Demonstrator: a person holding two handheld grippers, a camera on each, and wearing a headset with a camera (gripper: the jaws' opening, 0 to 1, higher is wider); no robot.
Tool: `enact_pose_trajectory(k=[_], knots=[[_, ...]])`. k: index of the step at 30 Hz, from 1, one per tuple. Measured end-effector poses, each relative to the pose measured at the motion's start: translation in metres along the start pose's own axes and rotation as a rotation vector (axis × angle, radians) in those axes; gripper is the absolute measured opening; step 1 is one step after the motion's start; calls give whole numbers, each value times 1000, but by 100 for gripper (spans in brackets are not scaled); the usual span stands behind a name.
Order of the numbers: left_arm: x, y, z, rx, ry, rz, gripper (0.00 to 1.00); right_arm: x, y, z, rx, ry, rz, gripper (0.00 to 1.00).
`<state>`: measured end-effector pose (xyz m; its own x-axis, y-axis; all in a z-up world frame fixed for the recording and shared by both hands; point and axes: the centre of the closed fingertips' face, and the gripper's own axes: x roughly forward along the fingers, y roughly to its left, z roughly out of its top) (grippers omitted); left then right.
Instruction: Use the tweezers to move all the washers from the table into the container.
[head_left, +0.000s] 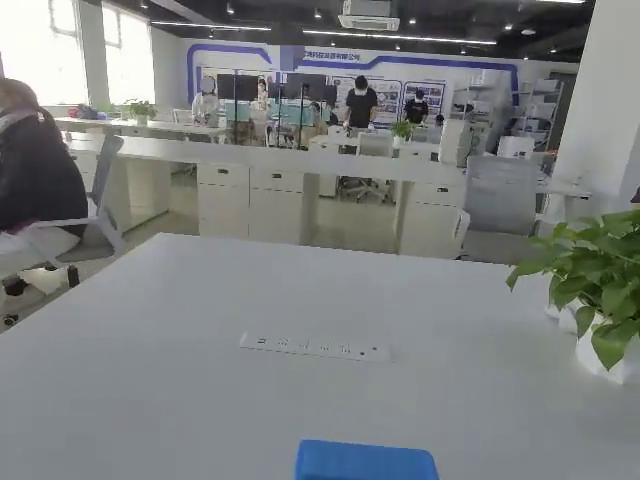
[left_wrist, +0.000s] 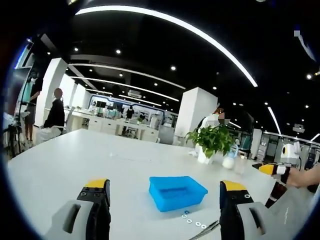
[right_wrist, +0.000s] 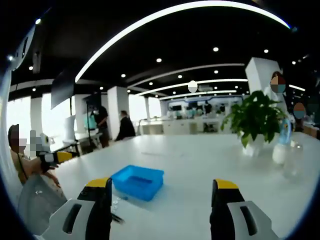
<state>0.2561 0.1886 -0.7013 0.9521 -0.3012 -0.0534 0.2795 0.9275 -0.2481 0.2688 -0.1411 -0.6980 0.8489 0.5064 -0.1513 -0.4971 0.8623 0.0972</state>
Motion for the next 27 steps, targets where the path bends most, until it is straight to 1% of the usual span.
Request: enact_pose_trajectory(k=[2,4,7,12,18,23,27], knots=[[1,-1,-1,-9,7,-7,92,0,0,0,-2,0,2,81],[2,-4,-4,5,22,-15,92,0,1,0,-9,2,0,81],[3,-6,-6,16,32,-27,92,0,-1,0,-10,1,-6,81],[3,-6,-6,16,34,-27,91,-1,-6,0,-3,-4,-11,81],[3,-5,-7,14,38,-24,91,-1,-3,0,-4,1,-7,81],[3,-7,-8,25,45,-33,91,-1,-5,-2,-3,4,-7,80],[3,-5,-7,19,39,-27,91,-1,-7,-2,1,2,-8,80]])
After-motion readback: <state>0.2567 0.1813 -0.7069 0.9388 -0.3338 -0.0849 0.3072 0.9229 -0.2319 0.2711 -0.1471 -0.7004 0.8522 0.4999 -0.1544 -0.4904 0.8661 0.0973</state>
